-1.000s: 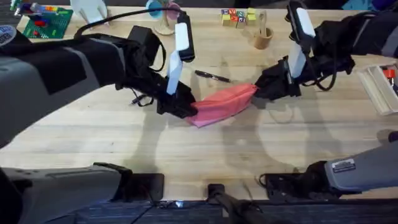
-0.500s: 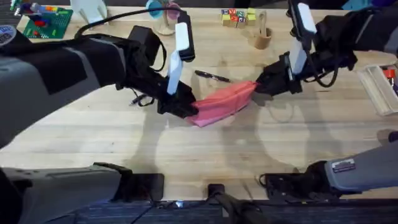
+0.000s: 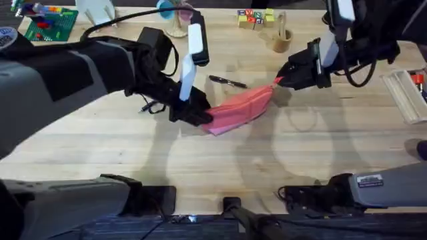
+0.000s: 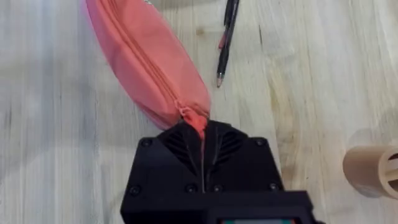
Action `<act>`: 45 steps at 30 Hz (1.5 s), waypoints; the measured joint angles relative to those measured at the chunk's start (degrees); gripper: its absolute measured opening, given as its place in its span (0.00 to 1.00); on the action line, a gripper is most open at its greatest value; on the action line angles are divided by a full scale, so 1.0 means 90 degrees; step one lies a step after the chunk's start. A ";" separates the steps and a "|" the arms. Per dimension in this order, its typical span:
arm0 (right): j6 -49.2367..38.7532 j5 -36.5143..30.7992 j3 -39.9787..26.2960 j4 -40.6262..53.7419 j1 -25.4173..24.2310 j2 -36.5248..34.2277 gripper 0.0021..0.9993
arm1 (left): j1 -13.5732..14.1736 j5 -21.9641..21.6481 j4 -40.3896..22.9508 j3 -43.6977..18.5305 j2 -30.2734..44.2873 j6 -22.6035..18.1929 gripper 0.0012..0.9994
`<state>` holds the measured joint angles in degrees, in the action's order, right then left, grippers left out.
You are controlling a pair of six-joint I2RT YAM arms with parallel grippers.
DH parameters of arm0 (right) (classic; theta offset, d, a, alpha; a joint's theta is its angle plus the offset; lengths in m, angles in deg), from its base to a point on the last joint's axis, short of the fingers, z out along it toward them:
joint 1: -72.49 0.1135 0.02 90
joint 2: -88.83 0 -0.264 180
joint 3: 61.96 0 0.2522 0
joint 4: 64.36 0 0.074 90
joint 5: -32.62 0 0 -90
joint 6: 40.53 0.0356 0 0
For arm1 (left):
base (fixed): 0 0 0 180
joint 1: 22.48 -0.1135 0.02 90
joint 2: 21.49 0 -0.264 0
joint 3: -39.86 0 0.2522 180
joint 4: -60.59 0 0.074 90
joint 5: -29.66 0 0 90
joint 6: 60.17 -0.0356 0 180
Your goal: Unzip the bag, pick up the pens from the table one at a time and place them inside, then zip the bag closed.
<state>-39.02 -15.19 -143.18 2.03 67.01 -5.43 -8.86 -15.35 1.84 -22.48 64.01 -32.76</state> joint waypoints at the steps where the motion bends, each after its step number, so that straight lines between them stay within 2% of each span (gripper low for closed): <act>1: 0.0022 0.0000 0.0000 0.0001 0.0000 -0.0001 0.03 | 0.0000 0.0000 0.0000 0.0000 0.0000 0.0000 0.04; 13: 0.0117 0.0032 -0.0012 -0.0019 0.0203 0.0002 0.03 | 0.0000 0.0000 -0.0012 0.0000 0.0000 0.0000 0.04; 36: 0.0355 0.0360 -0.0085 -0.0162 0.2697 0.0002 0.03 | 0.0000 -0.0002 -0.0068 0.0000 0.0000 0.0000 0.04; 45: 0.0870 0.0360 -0.0085 -0.0850 0.3424 0.0002 0.03 | 0.0000 -0.0002 -0.0070 0.0000 0.0000 -0.0001 0.04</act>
<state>-31.20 -11.95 -143.95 -5.62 97.83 -5.41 -8.86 -15.37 1.20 -22.48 64.01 -32.76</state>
